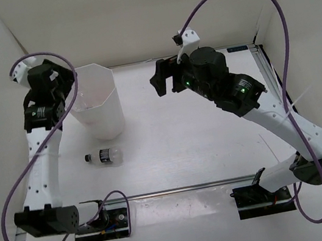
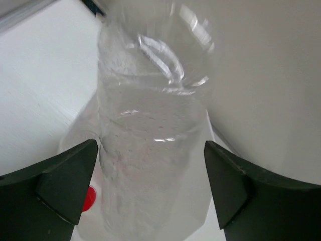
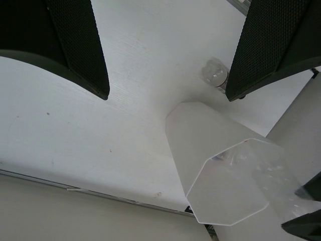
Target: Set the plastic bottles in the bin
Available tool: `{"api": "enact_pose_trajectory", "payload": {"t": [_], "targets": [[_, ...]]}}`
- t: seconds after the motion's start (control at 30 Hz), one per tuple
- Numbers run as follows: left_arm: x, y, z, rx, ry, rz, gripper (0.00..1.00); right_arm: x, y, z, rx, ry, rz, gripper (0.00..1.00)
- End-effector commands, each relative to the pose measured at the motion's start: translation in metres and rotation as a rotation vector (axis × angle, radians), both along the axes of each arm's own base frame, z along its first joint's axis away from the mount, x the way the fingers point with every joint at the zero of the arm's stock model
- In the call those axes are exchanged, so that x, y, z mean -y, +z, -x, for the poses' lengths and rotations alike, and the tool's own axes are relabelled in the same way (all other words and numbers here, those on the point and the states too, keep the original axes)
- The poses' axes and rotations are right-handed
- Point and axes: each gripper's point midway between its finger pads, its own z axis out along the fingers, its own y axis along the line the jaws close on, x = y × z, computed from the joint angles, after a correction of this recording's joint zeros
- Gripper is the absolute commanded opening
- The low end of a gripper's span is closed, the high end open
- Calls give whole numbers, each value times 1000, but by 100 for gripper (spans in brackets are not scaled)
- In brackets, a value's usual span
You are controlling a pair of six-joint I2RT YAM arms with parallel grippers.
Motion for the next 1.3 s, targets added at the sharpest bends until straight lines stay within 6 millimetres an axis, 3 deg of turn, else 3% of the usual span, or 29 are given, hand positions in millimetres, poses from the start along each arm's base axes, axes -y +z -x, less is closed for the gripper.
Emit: {"api": "enact_pose_trajectory", "payload": {"t": [0.0, 0.07, 0.17, 0.2, 0.23, 0.27, 0.3, 0.4, 0.43, 0.47, 0.5, 0.53, 0.6, 0.63, 0.73, 0.87, 0.93, 0.97, 1.07, 1.1, 1.2, 1.27], "targets": [[7, 16, 2, 6, -41, -63, 99, 24, 17, 8, 30, -51, -38, 100], [7, 19, 13, 8, -26, -53, 99, 37, 20, 9, 43, -90, -43, 100], [-10, 34, 60, 85, 70, -15, 99, 55, 9, 16, 33, -128, -32, 100], [-14, 35, 87, 125, 85, -4, 99, 59, 6, 17, 28, -142, -35, 100], [-14, 31, 100, 140, 94, 30, 99, 67, 8, 21, 37, -152, -43, 100], [-15, 22, 113, 137, 101, 53, 99, 70, -3, 21, 26, -164, -23, 100], [-11, 6, 133, 130, 84, 92, 99, 72, -8, 23, 14, -166, -19, 100], [-2, -55, 164, 3, 113, 248, 99, 79, -20, 27, -11, -184, -18, 100], [2, -95, 175, -63, 123, 297, 99, 82, -19, 30, -10, -184, -20, 100], [6, -118, 180, -99, 137, 348, 99, 84, -24, 28, -24, -196, -23, 100], [11, -130, 176, -88, 128, 385, 99, 84, -26, 28, -35, -199, -25, 100], [20, -169, 177, -138, 105, 422, 99, 82, -28, 31, -45, -182, -20, 100], [28, -185, 165, -97, 84, 484, 99, 77, -31, 31, -55, -161, -15, 100], [30, -210, 164, -133, 80, 487, 99, 76, -34, 33, -63, -153, -8, 100], [33, -215, 148, -81, 54, 490, 99, 70, -35, 33, -76, -128, -2, 100], [36, -251, 141, -153, 69, 496, 99, 67, -40, 33, -89, -117, 11, 100], [36, -257, 137, -146, 82, 519, 99, 67, -42, 34, -100, -120, 10, 100], [38, -273, 139, -181, 83, 520, 99, 69, -44, 36, -102, -120, 12, 100], [38, -285, 132, -169, 90, 544, 99, 74, -49, 40, -113, -123, 14, 100], [39, -299, 134, -197, 99, 559, 99, 78, -48, 43, -112, -123, 11, 100], [34, -316, 136, -237, 137, 573, 99, 85, -53, 47, -118, -132, 25, 100], [32, -317, 135, -241, 126, 542, 99, 88, -50, 48, -109, -140, 18, 100]]}}
